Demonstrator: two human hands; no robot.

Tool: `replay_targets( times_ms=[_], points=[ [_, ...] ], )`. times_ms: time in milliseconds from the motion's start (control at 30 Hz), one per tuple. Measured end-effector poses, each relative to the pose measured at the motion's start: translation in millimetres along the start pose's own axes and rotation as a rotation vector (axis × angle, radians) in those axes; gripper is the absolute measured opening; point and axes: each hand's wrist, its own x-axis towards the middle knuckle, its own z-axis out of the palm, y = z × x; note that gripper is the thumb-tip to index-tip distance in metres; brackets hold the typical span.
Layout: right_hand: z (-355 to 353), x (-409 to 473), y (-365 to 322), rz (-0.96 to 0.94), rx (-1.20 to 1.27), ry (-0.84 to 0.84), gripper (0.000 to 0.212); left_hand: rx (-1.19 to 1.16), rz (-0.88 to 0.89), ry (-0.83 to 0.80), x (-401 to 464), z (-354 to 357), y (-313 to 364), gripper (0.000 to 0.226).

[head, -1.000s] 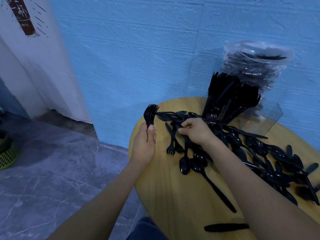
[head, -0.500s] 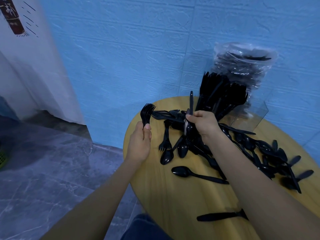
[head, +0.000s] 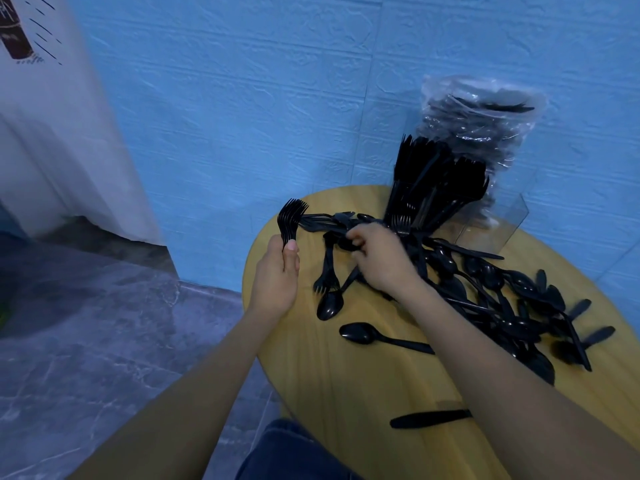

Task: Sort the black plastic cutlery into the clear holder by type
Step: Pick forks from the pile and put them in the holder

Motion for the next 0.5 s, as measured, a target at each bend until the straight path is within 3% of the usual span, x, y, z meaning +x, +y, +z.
replay_targets(
  times_ms=[133, 500],
  points=[
    [22, 8, -13, -0.248, -0.265, -0.304, 0.060, -0.003, 0.001, -0.003, 1, -1, 0, 0.033],
    [11, 22, -7, -0.460, -0.416, -0.384, 0.032, 0.016, 0.010, 0.014, 2, 0, -2, 0.030]
  ],
)
